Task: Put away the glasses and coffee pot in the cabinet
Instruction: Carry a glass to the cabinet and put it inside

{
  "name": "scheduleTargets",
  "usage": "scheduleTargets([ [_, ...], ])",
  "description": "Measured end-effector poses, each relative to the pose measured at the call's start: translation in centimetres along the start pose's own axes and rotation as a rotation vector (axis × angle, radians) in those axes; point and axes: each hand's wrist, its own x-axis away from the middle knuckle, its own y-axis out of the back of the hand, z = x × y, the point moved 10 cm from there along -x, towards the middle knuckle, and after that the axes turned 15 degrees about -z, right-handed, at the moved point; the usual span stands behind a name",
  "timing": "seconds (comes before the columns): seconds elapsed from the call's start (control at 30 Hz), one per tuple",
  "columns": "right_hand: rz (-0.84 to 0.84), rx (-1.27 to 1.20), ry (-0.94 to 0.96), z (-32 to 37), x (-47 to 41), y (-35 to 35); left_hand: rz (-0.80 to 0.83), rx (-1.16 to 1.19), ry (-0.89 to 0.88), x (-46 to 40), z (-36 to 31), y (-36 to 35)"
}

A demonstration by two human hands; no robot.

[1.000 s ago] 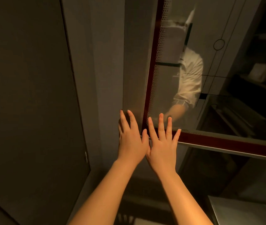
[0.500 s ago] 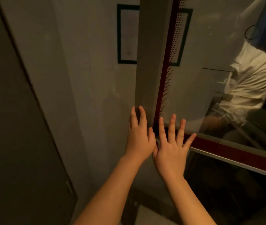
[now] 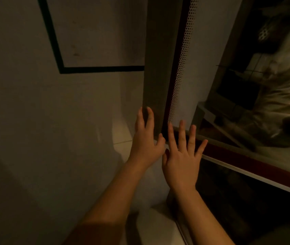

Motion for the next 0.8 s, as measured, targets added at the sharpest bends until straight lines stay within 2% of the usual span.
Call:
scheduleTargets([
  [0.47,-0.088,0.114,-0.130,-6.1,-5.9,-7.5,0.057,0.225,-0.081,-9.0,1.0,-11.2],
  [0.8,-0.079,0.289,-0.236,-12.0,-8.0,-9.8,0.262,0.314,-0.124,-11.8,-0.2,-19.9],
])
